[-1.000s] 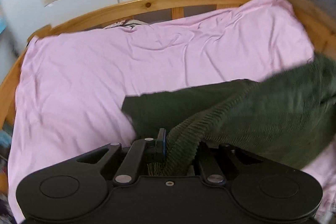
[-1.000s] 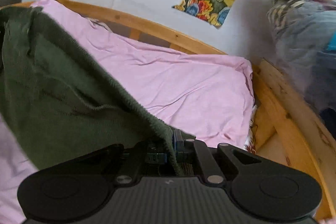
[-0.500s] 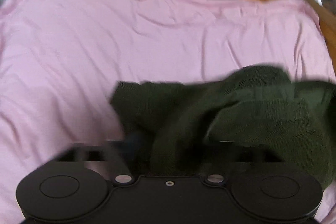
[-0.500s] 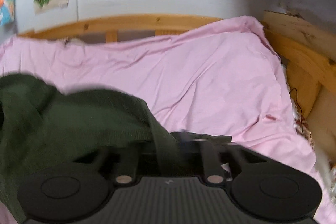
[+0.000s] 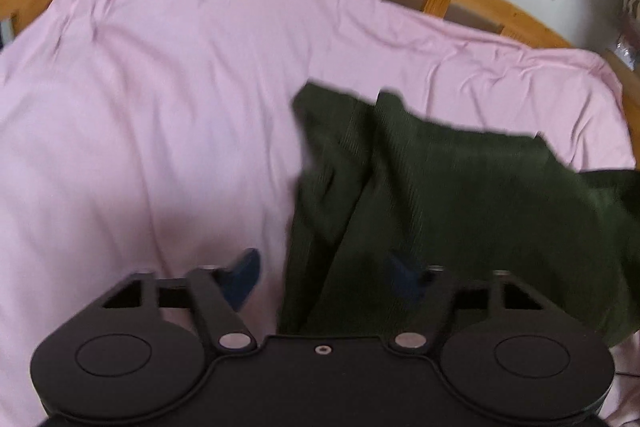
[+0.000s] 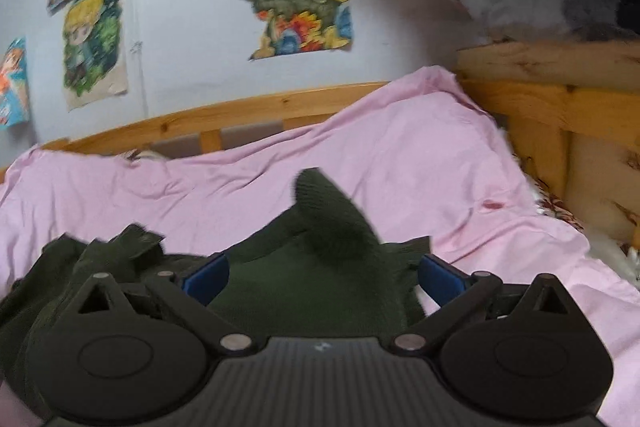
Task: Fold large clothes
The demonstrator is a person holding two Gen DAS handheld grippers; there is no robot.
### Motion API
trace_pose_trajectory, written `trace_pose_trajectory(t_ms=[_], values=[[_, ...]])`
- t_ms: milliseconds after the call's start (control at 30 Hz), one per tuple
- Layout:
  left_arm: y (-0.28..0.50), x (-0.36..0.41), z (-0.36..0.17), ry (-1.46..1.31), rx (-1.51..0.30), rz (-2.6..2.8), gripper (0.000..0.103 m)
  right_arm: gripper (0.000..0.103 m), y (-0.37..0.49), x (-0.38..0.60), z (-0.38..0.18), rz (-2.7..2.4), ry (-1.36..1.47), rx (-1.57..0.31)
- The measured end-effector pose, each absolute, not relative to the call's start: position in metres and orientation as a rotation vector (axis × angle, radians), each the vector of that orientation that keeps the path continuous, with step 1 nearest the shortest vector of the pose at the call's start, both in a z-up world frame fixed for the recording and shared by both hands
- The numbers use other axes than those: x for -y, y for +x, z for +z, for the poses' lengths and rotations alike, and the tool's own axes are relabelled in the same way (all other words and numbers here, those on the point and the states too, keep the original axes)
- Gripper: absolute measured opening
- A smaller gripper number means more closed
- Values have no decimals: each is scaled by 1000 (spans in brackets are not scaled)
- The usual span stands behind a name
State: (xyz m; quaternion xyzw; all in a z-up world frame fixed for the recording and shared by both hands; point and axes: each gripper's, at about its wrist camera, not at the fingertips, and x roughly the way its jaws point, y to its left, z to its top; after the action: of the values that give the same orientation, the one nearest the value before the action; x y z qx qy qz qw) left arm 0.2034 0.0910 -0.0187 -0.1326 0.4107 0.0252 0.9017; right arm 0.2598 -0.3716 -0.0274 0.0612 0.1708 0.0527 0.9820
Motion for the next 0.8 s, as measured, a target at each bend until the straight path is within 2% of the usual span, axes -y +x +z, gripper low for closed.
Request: trace_pose_trajectory(t_ms=[33, 200, 267, 333, 467, 500, 567, 633, 733, 800], values=[[199, -89, -24, -279, -849, 49, 55, 103, 262, 375, -29, 88, 148, -345], [187, -83, -32, -288, -813, 0, 50, 98, 263, 391, -39, 16, 252, -318], [186, -80, -33, -289, -817, -12, 38, 94, 262, 395, -38, 15, 277, -309], [186, -76, -32, -273, -823, -25, 32, 84, 261, 395, -38, 22, 271, -290], [184, -72, -30, -265, -820, -35, 18, 75, 267, 387, -39, 47, 259, -298], [183, -72, -30, -281, -815, -36, 14, 71, 269, 385, -40, 54, 257, -302], [179, -72, -28, -288, -787, -11, 5, 55, 271, 380, -41, 64, 242, -310], [172, -74, -22, -317, -740, 17, 2, 24, 272, 374, -41, 61, 201, -321], [156, -88, -13, -467, -657, 67, 2, 5, 271, 369, -40, 37, 163, -315], [150, -93, -13, -514, -650, 94, 2, 4, 271, 369, -39, 26, 153, -301]])
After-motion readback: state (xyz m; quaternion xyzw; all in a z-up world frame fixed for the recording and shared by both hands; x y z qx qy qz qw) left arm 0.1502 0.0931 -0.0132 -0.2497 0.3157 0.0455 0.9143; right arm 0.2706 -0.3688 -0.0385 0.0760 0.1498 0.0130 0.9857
